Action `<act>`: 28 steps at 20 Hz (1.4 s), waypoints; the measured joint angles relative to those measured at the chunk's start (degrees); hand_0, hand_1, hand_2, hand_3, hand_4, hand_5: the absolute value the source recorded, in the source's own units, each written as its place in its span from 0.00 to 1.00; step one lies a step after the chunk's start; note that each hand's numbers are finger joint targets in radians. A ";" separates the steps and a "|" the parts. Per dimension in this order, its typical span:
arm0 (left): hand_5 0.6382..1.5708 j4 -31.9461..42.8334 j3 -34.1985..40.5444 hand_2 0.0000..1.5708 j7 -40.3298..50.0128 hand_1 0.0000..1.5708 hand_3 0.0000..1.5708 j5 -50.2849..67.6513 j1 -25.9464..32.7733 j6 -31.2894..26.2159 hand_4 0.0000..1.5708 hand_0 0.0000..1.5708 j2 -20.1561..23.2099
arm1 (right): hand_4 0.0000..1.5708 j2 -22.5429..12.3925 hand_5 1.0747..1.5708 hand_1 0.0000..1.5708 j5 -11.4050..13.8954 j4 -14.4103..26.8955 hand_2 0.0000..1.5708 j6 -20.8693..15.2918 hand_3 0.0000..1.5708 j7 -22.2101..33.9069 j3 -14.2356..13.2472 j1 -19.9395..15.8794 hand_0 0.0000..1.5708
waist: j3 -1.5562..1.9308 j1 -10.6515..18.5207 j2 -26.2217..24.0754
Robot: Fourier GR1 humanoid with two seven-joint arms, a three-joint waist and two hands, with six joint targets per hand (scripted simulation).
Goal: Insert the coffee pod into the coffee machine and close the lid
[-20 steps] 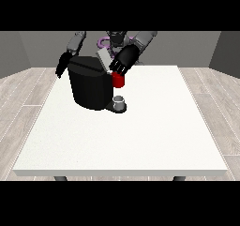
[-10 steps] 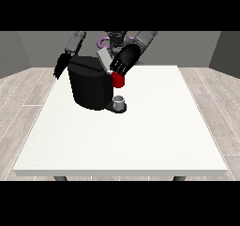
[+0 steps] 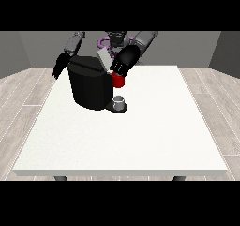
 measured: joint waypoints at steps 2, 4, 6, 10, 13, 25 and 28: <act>1.00 0.28 -0.26 0.75 -1.10 0.74 0.67 -0.87 -0.21 0.71 0.00 0.74 1.24 | 0.09 0.08 1.00 0.00 0.11 -0.64 0.00 -0.07 0.00 -0.16 0.23 -0.26 0.00 | 0.00 -0.54 0.89; 1.00 0.57 -0.36 0.73 -1.73 0.72 0.64 -1.27 0.01 1.07 0.00 0.72 1.52 | 0.00 0.11 1.00 0.00 0.23 -1.05 0.00 -0.19 0.00 -0.21 0.35 -0.03 0.00 | 0.03 -0.76 0.80; 1.00 0.69 -0.40 0.72 -2.19 0.71 0.65 -1.52 0.12 1.38 0.00 0.71 1.54 | 0.00 -0.50 1.00 0.00 -0.02 -1.01 0.00 0.21 0.00 -0.15 -0.06 -0.23 0.00 | 0.08 -0.74 1.07; 1.00 0.94 0.15 0.72 -2.73 0.72 0.61 -1.44 0.93 2.91 0.00 0.72 0.79 | 0.00 -1.00 1.00 0.00 -0.46 -0.95 0.00 0.74 0.00 -0.07 -0.50 0.17 0.00 | 0.09 -0.57 0.95; 1.00 1.00 1.00 0.77 -3.98 0.79 0.61 -1.16 -0.01 3.61 0.00 0.79 1.54 | 0.00 -0.88 1.00 0.00 -0.27 -1.46 0.00 0.53 0.00 0.42 -0.27 -0.60 0.00 | 0.11 -1.01 2.18; 1.00 0.80 1.21 0.67 -7.24 0.66 0.47 -2.58 -1.16 6.17 0.00 0.66 3.03 | 0.05 0.32 1.00 0.00 1.42 -2.34 0.00 -1.06 0.00 1.10 1.21 -1.42 0.00 | 0.12 -1.89 3.88; 1.00 1.02 0.72 0.58 -8.39 0.52 0.42 -3.36 -1.29 5.92 0.00 0.52 3.93 | 0.09 -0.05 1.00 0.00 1.76 -2.46 0.00 -0.83 0.00 1.47 1.41 -1.32 0.00 | 0.10 -2.19 3.96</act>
